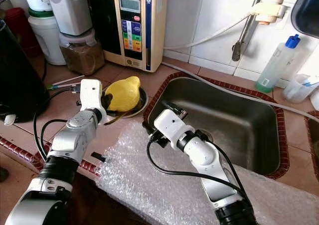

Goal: Kitchen organization

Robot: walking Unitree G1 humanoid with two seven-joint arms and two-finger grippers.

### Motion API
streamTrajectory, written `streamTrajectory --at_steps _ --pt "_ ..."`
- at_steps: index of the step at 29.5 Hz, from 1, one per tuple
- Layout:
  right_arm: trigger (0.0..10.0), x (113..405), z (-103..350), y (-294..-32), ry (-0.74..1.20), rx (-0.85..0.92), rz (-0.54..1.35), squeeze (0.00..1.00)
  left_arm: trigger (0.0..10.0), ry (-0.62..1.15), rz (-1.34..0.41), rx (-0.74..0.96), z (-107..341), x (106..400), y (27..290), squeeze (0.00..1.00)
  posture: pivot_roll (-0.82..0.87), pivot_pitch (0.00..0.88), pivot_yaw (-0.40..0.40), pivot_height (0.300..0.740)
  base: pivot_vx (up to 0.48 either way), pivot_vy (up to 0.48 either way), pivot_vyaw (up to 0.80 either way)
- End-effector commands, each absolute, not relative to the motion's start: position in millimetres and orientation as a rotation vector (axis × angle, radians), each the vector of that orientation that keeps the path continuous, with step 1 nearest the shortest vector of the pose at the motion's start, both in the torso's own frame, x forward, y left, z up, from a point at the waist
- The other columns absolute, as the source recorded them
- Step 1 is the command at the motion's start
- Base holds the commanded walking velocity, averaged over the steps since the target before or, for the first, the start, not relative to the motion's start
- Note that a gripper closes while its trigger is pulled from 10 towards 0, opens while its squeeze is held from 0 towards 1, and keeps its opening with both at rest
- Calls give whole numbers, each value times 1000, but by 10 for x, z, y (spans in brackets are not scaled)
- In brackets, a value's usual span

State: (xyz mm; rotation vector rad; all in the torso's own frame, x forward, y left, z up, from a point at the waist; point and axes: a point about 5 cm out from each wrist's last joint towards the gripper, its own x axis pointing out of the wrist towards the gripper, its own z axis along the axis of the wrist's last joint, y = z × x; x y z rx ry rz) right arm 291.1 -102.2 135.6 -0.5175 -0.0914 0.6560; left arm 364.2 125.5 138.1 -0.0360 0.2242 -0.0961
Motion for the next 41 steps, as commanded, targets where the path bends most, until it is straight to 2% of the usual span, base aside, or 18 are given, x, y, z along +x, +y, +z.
streamTrajectory --at_steps 1,11,20,24,26,27,30,34,41 --pt "10000 2933 1373 -1053 -95 -528 643 0 0 189 -116 -48 1477 3668 1216 0 -12 0 -14 740 0 0 0" --pt "10000 2948 1370 -1064 -95 -530 640 0 0 131 -110 -75 1550 3665 1175 0 -10 0 -12 740 0 0 0" --pt "10000 2975 1381 -1085 -112 -522 601 0 0 -59 -80 -114 1790 3667 1161 0 -8 0 -9 740 0 0 0" --pt "10000 3028 1482 -1119 -168 -489 523 0 0 -148 -87 -46 1870 3642 1137 0 -8 0 -9 740 0 0 0" --pt "10000 3058 1557 -1138 -192 -443 481 0 0 -179 -93 1 1884 3625 1116 0 -6 0 -9 740 0 0 0" --pt "10000 3113 1696 -1184 -233 -347 404 0 0 -207 -99 43 1882 3600 1079 0 -4 0 -10 740 0 0 0" --pt "10000 3154 1820 -1226 -261 -236 349 0 0 -236 -112 65 1895 3574 1031 0 -4 0 -11 740 0 0 0" --pt "10000 3203 1941 -1235 -266 -81 327 0 0 -274 -159 110 1904 3543 902 0 -2 0 -14 740 0 0 0" --pt "10000 3217 1942 -1170 -219 82 331 0 0 -349 -252 114 1939 3454 658 0 -7 0 -16 740 0 0 0"
